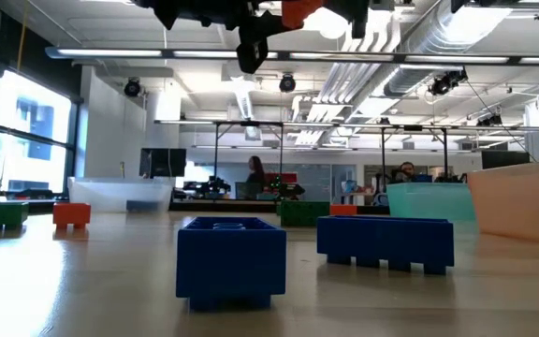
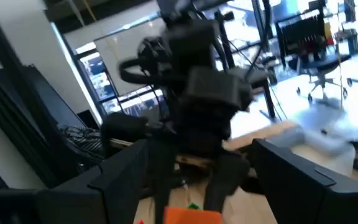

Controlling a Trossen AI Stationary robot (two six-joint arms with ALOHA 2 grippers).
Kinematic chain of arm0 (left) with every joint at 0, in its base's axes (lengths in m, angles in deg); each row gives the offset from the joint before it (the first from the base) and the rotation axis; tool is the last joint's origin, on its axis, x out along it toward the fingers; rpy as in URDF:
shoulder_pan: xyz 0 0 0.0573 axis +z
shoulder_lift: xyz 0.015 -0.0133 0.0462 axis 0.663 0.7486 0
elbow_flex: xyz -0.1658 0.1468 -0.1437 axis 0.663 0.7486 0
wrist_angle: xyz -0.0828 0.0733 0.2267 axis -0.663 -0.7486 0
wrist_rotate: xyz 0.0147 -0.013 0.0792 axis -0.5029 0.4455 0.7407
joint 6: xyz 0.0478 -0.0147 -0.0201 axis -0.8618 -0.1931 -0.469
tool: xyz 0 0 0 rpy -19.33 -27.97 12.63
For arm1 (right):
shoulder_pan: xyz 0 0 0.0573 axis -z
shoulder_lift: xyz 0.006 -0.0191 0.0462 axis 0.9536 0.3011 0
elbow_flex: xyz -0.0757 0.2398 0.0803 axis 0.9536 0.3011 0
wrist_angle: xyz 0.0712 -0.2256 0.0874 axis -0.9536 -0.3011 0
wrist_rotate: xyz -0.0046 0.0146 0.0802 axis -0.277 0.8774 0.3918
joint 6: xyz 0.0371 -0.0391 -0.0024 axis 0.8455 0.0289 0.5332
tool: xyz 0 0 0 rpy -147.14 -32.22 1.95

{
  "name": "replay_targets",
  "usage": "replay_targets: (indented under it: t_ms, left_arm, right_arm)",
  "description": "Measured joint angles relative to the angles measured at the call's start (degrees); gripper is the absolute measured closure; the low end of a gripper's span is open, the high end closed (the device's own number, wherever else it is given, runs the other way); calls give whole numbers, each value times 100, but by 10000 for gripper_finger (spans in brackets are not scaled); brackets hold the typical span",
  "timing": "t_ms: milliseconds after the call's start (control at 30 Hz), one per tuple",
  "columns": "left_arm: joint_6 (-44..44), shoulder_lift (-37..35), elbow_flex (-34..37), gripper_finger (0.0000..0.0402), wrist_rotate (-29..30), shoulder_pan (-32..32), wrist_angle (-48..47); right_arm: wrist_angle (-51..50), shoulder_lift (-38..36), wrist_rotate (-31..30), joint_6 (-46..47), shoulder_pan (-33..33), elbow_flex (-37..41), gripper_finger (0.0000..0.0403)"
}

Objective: Sort & place blocks by color
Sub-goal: Put the orange game piece into the green bin

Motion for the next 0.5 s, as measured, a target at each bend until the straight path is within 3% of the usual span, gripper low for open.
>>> replay_targets:
  t_ms: [500]
  left_arm:
    - [-48, 0, 0, 293, 41, 0, 31]
  right_arm:
    - [-469, 212, 269, 879, -26, 0, 128]
